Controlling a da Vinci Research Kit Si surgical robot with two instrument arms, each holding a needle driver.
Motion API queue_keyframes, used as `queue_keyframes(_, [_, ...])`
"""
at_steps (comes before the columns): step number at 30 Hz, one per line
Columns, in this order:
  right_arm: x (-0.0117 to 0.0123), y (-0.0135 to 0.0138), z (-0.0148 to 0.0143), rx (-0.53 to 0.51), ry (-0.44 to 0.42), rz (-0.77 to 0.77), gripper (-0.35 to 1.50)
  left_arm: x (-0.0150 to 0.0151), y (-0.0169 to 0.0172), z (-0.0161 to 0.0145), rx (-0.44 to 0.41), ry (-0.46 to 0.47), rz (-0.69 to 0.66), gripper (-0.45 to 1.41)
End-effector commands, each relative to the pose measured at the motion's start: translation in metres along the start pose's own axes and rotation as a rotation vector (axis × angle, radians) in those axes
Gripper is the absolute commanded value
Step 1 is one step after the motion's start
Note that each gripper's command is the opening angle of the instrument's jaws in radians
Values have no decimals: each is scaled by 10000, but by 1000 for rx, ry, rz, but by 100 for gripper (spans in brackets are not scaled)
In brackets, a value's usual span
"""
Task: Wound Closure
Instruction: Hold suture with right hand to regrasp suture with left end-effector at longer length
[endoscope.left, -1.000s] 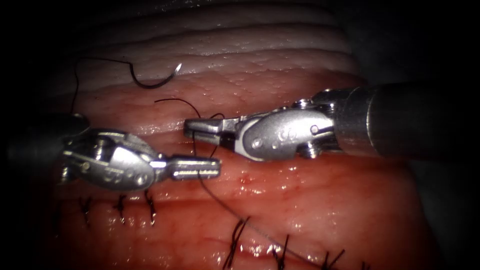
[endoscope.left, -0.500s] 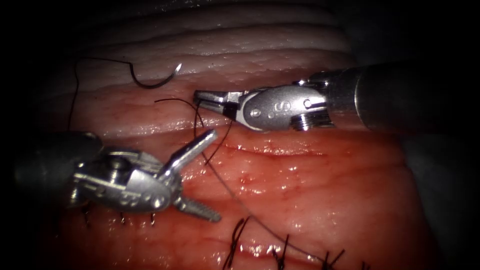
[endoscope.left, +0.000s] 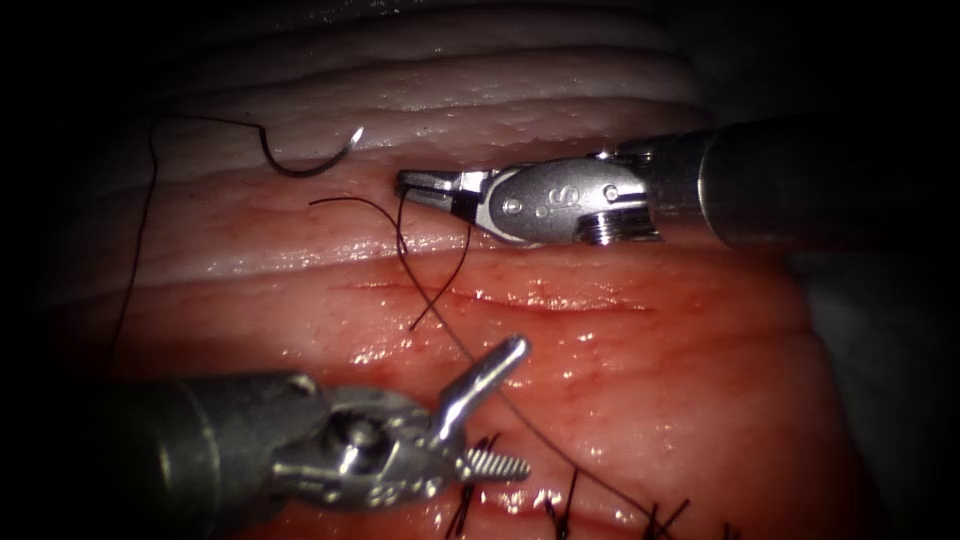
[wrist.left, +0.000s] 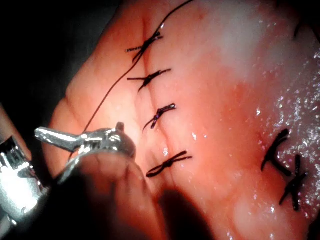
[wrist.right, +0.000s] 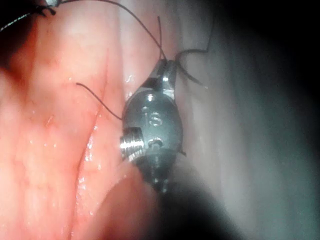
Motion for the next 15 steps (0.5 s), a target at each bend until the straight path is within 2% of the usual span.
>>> queue_keyframes(1, [-2, 1, 10, 1, -1, 1, -35, 1, 5, 10, 2, -4, 12, 93])
queue_keyframes(9, [-3, 1, 11, -1, -2, 6, -35, 11, 15, 24, 11, 4, 22, 86])
queue_keyframes(15, [-4, 1, 12, 1, -4, 6, -35, 14, 17, 23, 12, 14, 24, 64])
